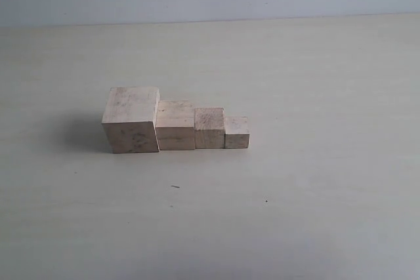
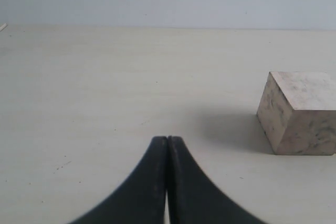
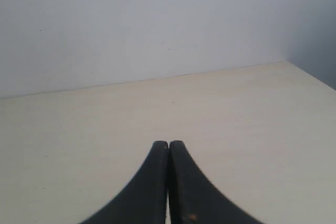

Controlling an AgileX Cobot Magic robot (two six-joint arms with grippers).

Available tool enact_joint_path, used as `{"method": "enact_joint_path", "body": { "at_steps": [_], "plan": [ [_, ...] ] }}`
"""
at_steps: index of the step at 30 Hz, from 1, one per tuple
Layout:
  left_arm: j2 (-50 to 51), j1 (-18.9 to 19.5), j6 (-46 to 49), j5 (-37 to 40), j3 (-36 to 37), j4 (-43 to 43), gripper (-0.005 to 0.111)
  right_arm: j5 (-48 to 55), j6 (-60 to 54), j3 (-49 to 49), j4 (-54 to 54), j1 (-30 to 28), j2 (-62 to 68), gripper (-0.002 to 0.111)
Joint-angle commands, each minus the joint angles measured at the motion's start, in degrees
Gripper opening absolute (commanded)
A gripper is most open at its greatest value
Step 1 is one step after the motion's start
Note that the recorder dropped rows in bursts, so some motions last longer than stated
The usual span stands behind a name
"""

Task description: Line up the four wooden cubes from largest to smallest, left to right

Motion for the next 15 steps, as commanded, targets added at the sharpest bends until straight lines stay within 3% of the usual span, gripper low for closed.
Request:
{"method": "enact_joint_path", "body": {
  "at_steps": [1, 15],
  "plan": [
    [-0.35, -0.23, 0.06, -0.63, 0.20, 0.07, 0.000, 1.47, -0.37, 0.25, -0.72, -0.05, -0.39, 0.000],
    [-0.35, -0.23, 0.06, -0.63, 0.20, 0.07, 0.000, 6.18, -0.35, 0.25, -1.00, -0.05, -0.39, 0.000]
  ]
}}
